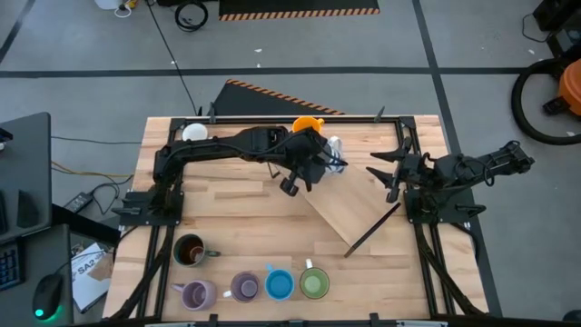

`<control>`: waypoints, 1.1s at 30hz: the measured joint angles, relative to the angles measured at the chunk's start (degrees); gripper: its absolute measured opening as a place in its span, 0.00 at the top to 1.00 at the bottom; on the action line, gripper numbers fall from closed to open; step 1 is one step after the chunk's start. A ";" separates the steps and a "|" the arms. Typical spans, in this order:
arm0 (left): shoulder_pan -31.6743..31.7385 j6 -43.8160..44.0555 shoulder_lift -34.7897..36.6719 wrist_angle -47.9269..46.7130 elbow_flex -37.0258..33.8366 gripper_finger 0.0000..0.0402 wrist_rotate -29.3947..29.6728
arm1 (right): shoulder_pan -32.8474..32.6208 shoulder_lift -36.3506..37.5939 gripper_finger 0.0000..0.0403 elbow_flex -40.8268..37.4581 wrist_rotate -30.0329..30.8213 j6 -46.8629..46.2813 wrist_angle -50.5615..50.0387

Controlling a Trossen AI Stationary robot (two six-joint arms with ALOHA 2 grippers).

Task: Place coffee mugs
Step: Put the blue patterned mug on the shelf

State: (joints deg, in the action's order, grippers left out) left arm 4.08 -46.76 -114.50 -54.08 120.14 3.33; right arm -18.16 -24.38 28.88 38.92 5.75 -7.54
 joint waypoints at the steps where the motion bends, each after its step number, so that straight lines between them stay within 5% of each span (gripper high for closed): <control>1: 0.00 0.01 -0.15 -1.40 0.00 0.93 -0.05 | -0.02 0.00 0.50 0.00 0.00 -0.32 -0.25; 16: -0.85 1.23 -0.76 -10.10 0.02 0.85 1.08 | -0.02 -0.02 0.50 0.00 -1.49 -2.29 -0.71; 33: -1.05 1.05 -0.74 -7.95 0.02 0.77 1.31 | -0.02 -0.02 0.50 0.00 -1.51 -2.57 -0.77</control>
State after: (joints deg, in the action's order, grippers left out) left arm 3.03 -45.71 -115.24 -62.03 120.16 4.64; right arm -18.17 -24.40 28.88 37.41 3.18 -8.32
